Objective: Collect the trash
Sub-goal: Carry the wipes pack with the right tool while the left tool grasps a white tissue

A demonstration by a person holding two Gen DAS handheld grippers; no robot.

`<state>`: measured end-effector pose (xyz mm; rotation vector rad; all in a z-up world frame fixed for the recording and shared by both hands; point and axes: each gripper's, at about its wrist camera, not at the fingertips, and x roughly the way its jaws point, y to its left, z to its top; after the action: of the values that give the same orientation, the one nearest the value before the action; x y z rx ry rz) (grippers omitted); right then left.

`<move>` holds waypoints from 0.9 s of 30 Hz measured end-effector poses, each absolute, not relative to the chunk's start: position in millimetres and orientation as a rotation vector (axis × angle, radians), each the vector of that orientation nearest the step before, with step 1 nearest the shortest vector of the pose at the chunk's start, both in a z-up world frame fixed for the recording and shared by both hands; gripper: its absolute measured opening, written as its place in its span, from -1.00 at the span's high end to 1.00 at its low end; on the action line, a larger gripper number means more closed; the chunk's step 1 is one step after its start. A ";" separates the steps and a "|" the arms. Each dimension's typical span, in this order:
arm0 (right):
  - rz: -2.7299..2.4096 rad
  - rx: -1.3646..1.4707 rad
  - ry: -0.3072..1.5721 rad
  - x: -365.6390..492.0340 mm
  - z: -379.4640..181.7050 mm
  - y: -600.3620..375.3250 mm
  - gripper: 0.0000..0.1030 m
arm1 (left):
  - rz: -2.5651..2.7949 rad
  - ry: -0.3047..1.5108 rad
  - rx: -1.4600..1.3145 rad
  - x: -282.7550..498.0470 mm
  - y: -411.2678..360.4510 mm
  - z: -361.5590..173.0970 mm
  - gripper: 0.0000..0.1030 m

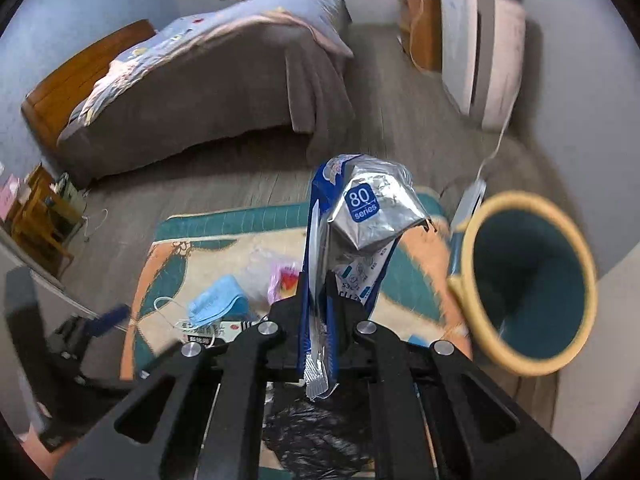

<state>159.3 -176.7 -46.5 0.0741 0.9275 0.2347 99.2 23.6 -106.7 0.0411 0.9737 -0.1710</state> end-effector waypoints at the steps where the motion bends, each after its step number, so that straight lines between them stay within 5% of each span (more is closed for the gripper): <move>1: 0.236 0.067 0.923 159.7 -44.4 -177.6 0.86 | -0.196 0.995 0.036 98.7 18.2 -113.3 -0.45; 13: 0.285 0.112 0.928 159.4 -37.2 -190.8 0.86 | -0.262 1.110 0.145 96.3 -13.0 -161.9 0.80; 27: 0.244 0.148 0.822 161.3 6.1 -249.9 0.86 | -0.291 0.795 0.117 88.4 -28.7 -65.9 0.83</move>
<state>161.3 -249.9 6.1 0.1482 0.8223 0.2435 88.4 -28.7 -65.9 0.1168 0.7947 -0.2914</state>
